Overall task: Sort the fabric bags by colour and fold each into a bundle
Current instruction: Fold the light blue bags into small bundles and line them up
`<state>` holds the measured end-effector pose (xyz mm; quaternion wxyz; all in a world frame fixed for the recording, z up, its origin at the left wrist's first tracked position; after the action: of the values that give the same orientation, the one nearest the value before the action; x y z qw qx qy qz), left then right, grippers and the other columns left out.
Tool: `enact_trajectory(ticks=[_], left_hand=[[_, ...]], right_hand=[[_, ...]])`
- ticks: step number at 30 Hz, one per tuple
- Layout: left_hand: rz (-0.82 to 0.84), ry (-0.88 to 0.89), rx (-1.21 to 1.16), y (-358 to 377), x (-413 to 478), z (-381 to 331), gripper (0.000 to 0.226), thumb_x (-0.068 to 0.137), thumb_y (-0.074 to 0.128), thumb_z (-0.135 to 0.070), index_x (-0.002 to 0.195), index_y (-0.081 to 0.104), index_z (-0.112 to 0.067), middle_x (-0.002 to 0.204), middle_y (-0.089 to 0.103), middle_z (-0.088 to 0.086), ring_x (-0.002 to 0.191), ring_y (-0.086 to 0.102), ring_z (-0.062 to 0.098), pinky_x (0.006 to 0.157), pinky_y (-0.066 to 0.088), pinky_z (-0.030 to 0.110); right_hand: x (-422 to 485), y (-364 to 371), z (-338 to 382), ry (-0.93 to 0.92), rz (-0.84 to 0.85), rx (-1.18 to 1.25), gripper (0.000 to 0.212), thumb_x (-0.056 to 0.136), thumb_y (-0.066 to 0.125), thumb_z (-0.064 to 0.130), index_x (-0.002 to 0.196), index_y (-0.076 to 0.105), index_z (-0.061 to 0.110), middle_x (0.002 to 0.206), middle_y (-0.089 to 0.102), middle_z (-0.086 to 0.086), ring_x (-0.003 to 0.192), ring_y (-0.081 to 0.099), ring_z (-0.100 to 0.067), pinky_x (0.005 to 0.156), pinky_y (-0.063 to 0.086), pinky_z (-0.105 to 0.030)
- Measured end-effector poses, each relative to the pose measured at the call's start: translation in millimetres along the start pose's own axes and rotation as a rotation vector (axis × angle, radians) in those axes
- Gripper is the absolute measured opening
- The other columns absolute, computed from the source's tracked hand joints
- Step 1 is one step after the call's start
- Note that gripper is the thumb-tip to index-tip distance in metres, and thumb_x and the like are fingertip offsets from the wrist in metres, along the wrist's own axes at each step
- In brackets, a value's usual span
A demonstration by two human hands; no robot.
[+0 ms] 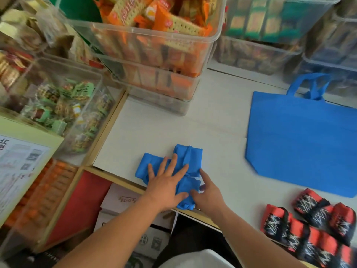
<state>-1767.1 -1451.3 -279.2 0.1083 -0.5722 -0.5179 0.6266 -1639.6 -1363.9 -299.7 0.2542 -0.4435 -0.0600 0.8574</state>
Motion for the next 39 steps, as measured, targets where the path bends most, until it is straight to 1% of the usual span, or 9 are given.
enact_trajectory(ticks=[4, 8, 12, 20, 26, 29, 32, 34, 39], left_hand=[[-0.015, 0.019, 0.020, -0.8, -11.5, 1.8, 0.079, 0.099, 0.046, -0.062, 0.163, 0.004, -0.041, 0.171, -0.014, -0.012, 0.158, -0.012, 0.017, 0.119, -0.004, 0.073], [-0.142, 0.042, -0.018, -26.6, -4.1, -23.9, 0.066, 0.103, 0.040, -0.056, 0.162, 0.022, -0.031, 0.173, 0.001, -0.006, 0.159, -0.007, 0.020, 0.123, -0.008, 0.064], [-0.182, 0.237, -0.086, -46.5, 24.2, -107.0, 0.062, 0.106, 0.044, -0.047, 0.161, 0.028, -0.025, 0.173, 0.006, 0.000, 0.159, 0.003, 0.022, 0.128, 0.000, 0.046], [-0.127, 0.532, 0.092, -40.3, 120.4, -258.6, 0.065, 0.100, 0.060, -0.041, 0.157, 0.039, -0.017, 0.172, 0.010, 0.007, 0.159, 0.011, 0.025, 0.128, 0.006, 0.039], [-0.232, 0.600, 0.323, -28.6, 154.3, -269.8, 0.052, 0.057, 0.100, -0.034, 0.099, 0.080, -0.012, 0.123, 0.073, 0.013, 0.111, 0.073, 0.027, 0.087, 0.062, 0.037], [-0.381, 0.686, 0.318, -38.2, 149.7, -273.7, 0.018, 0.072, 0.076, -0.007, 0.089, 0.076, -0.011, 0.117, 0.075, 0.012, 0.104, 0.075, 0.028, 0.083, 0.061, 0.039], [-0.312, 0.652, 0.332, -40.2, 150.0, -264.2, 0.030, 0.088, 0.050, -0.041, 0.092, 0.072, -0.021, 0.129, 0.071, 0.007, 0.118, 0.070, 0.024, 0.089, 0.058, 0.042], [-0.215, 0.608, 0.410, -31.6, 149.2, -259.6, 0.036, 0.084, 0.059, -0.056, 0.098, 0.070, -0.025, 0.141, 0.064, 0.007, 0.129, 0.062, 0.023, 0.092, 0.057, 0.046], [-0.256, 0.565, 0.432, -30.0, 151.2, -262.8, 0.022, 0.076, 0.088, -0.020, 0.090, 0.072, -0.017, 0.134, 0.067, 0.014, 0.125, 0.065, 0.028, 0.095, 0.056, 0.057]], right_hand=[[-1.7, 2.0, -5.4, 0.065, 0.016, 0.194, 0.062, 0.097, 0.059, 0.018, 0.155, 0.041, 0.031, 0.093, 0.074, -0.013, 0.078, 0.074, -0.028, 0.080, 0.063, -0.042], [-8.7, -42.0, -1.1, 0.010, -0.007, -0.037, 0.052, 0.100, 0.060, 0.037, 0.148, 0.049, 0.021, 0.116, 0.067, 0.002, 0.103, 0.064, -0.016, 0.092, 0.048, -0.026], [-16.2, -129.4, -2.7, -0.094, -0.128, -0.096, 0.039, 0.100, 0.062, 0.037, 0.136, 0.063, 0.023, 0.113, 0.069, 0.004, 0.097, 0.065, -0.010, 0.072, 0.044, -0.013], [-24.0, -306.5, -84.2, -0.110, -0.395, -0.189, 0.032, 0.099, 0.064, 0.029, 0.130, 0.067, 0.022, 0.131, 0.067, 0.009, 0.122, 0.060, -0.011, 0.092, 0.035, -0.015], [-3.6, -340.2, -127.6, -0.132, -0.300, -0.296, 0.044, 0.095, 0.071, 0.036, 0.135, 0.065, 0.019, 0.141, 0.061, 0.003, 0.132, 0.053, -0.017, 0.100, 0.028, -0.012], [6.2, -344.3, -137.4, -0.195, -0.269, -0.460, 0.069, 0.084, 0.076, 0.058, 0.142, 0.060, 0.025, 0.154, 0.050, 0.003, 0.150, 0.035, -0.024, 0.121, 0.025, -0.031], [14.7, -356.7, -143.2, -0.187, -0.244, -0.623, 0.077, 0.081, 0.074, 0.067, 0.147, 0.053, 0.035, 0.162, 0.039, 0.009, 0.155, 0.025, -0.021, 0.124, 0.027, -0.042], [19.2, -364.6, -150.0, -0.147, -0.223, -0.593, 0.075, 0.082, 0.071, 0.068, 0.147, 0.053, 0.034, 0.161, 0.041, 0.009, 0.153, 0.029, -0.018, 0.124, 0.028, -0.039], [23.1, -371.7, -141.8, -0.120, -0.262, -0.266, 0.061, 0.086, 0.064, 0.069, 0.135, 0.064, 0.033, 0.152, 0.051, 0.010, 0.144, 0.040, -0.009, 0.121, 0.030, -0.032]])
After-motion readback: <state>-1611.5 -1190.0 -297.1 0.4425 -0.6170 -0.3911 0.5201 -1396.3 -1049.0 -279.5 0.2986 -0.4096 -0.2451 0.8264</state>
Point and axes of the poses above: each hand's wrist, its own x-axis towards the middle knuckle, its own y-axis out of the palm, z = x × y, the point moved 9 cm from there along x, towards the middle knuckle
